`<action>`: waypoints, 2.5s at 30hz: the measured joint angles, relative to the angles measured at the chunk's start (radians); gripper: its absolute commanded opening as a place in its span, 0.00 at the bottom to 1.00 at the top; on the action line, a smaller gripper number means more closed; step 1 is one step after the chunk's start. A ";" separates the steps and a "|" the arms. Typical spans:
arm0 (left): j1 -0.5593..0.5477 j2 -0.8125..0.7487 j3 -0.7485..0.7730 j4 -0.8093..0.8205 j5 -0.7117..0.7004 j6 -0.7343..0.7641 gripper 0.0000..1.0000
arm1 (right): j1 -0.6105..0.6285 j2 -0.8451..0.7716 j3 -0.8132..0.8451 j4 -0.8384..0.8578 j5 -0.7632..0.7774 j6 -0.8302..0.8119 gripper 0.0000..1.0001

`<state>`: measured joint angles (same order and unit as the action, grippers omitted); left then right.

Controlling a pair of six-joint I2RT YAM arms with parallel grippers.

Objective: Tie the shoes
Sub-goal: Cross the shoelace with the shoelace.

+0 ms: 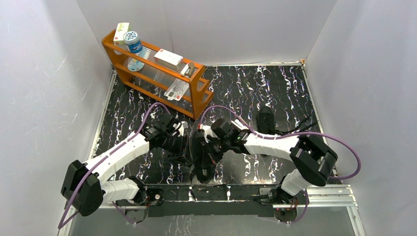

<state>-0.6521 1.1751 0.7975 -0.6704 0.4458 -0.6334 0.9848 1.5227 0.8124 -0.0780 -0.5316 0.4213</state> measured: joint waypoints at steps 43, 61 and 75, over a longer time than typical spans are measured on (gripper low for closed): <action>0.124 0.273 -0.096 0.393 0.202 -0.004 0.25 | 0.000 -0.059 -0.010 0.028 0.050 0.006 0.00; 0.111 0.259 -0.108 0.467 0.164 -0.005 0.00 | -0.001 -0.063 -0.009 -0.051 0.111 0.010 0.00; 0.106 0.146 -0.113 0.559 0.135 -0.022 0.00 | -0.001 -0.012 0.113 -0.158 0.300 -0.022 0.00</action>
<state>-0.5457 1.3216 0.6849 -0.1116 0.5808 -0.6556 0.9836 1.5108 0.9249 -0.2356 -0.2314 0.3996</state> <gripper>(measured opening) 0.007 0.011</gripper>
